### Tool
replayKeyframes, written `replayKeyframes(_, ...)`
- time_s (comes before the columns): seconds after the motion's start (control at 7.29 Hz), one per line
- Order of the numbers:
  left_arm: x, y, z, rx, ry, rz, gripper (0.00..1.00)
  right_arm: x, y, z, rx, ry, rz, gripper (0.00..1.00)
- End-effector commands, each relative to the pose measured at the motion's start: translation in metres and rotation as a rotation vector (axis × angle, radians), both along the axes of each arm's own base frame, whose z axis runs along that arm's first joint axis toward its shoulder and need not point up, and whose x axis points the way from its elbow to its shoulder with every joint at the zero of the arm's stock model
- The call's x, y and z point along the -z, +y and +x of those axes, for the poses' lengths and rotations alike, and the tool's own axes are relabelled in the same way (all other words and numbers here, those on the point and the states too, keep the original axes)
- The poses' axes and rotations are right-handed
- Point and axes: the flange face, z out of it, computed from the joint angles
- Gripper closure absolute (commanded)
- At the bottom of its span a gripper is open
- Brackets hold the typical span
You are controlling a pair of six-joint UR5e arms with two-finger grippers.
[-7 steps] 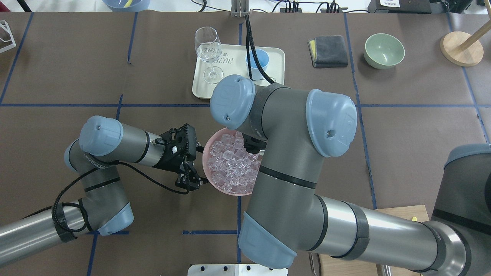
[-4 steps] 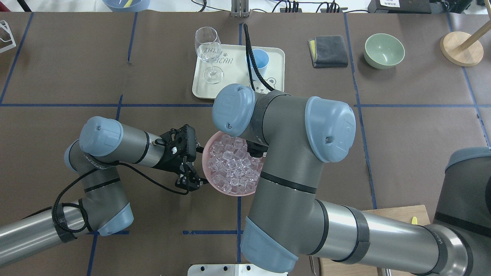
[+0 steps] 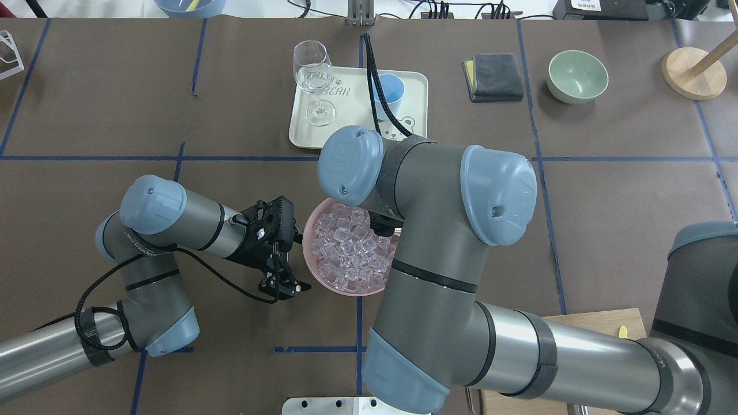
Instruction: Put ice in cup with scoop
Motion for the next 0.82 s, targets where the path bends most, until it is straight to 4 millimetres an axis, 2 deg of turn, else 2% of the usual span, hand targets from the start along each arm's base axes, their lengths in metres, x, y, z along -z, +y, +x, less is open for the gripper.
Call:
replayKeyframes(0.0, -0.002, 0.002, -0.001, -0.017, 0.004, -0.001, 0.0, 0.003, 0.0, 0.0, 0.0, -0.003, 0.007, 1.0)
replayKeyframes(0.27, 0.005, 0.002, 0.0, -0.017, 0.016, 0.004, 0.0, 0.004, 0.002, -0.004, 0.008, 0.005, 0.017, 1.0)
replayKeyframes(0.69, 0.003, 0.001, 0.0, -0.014, 0.013, 0.005, 0.0, 0.007, 0.008, -0.007, 0.033, 0.063, 0.04, 1.0)
